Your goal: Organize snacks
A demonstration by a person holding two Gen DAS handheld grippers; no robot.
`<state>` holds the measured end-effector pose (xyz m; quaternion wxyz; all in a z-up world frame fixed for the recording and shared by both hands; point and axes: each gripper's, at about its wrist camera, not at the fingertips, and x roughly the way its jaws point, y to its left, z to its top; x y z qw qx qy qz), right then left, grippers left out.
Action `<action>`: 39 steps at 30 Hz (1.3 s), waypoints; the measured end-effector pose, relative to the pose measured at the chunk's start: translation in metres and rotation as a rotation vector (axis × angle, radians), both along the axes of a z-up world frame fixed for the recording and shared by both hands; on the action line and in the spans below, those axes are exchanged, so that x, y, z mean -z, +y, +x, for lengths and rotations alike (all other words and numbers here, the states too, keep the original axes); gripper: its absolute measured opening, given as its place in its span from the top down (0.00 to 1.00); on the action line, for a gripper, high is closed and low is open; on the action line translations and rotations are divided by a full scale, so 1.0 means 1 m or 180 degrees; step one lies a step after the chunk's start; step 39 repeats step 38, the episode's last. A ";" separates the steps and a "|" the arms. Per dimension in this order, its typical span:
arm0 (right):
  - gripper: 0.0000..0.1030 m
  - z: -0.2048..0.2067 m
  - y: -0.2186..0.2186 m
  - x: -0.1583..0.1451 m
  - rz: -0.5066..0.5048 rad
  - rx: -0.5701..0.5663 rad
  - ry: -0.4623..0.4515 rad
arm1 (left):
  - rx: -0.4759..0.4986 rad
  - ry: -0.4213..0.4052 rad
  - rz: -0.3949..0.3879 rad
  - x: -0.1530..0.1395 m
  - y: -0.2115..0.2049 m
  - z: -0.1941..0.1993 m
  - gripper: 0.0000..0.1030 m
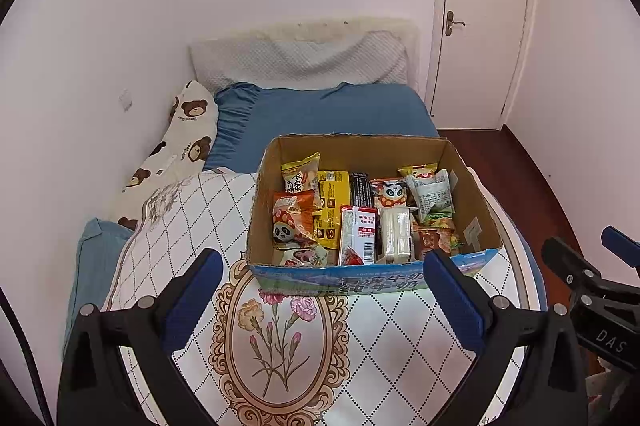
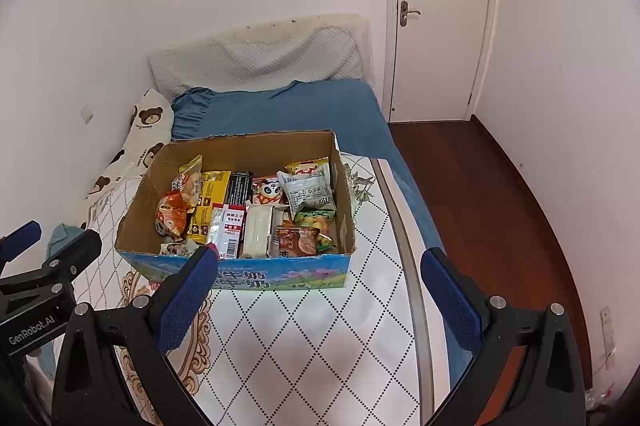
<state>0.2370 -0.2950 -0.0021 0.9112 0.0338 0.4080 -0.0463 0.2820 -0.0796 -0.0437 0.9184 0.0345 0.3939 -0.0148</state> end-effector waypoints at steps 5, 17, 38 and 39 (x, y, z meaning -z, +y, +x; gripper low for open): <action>0.00 0.000 0.000 0.000 -0.0001 -0.0007 -0.0002 | 0.0003 -0.0005 -0.0005 -0.001 0.000 -0.001 0.00; 0.00 0.000 0.002 0.003 -0.0009 -0.0002 0.0041 | 0.0001 0.0009 0.0001 0.001 0.001 -0.002 0.00; 0.00 -0.002 0.002 -0.002 -0.0010 0.0009 -0.0010 | 0.0025 -0.0011 0.0033 0.005 0.001 -0.004 0.00; 0.00 -0.002 0.002 -0.002 -0.0010 0.0009 -0.0010 | 0.0025 -0.0011 0.0033 0.005 0.001 -0.004 0.00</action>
